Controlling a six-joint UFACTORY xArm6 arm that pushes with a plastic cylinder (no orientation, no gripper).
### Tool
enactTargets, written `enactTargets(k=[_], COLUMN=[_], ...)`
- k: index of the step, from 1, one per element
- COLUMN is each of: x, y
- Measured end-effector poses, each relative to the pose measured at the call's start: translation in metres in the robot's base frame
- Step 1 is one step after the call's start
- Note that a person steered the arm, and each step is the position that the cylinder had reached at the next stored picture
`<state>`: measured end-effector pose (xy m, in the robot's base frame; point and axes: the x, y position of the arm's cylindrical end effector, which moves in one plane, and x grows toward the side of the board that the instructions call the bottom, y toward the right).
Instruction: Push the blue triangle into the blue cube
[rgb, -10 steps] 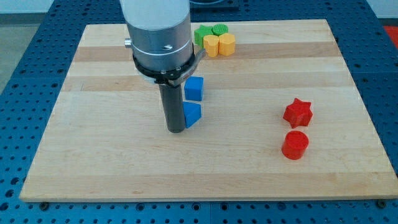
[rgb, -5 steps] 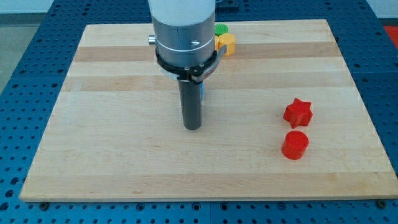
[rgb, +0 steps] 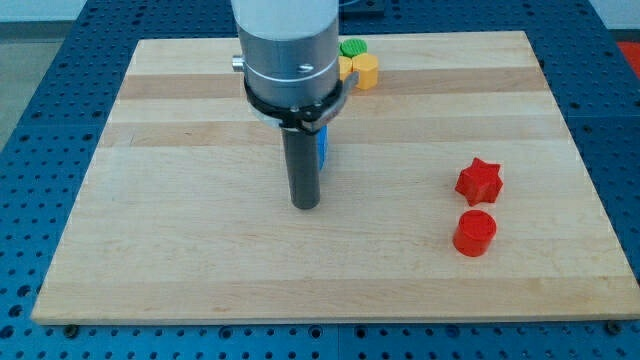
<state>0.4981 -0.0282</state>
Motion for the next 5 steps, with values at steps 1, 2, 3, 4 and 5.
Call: enactTargets(k=[1,2,3,4,5], x=[0.001,0.001,0.001,0.002,0.001], y=[0.008,0.035,0.048,0.061,0.062])
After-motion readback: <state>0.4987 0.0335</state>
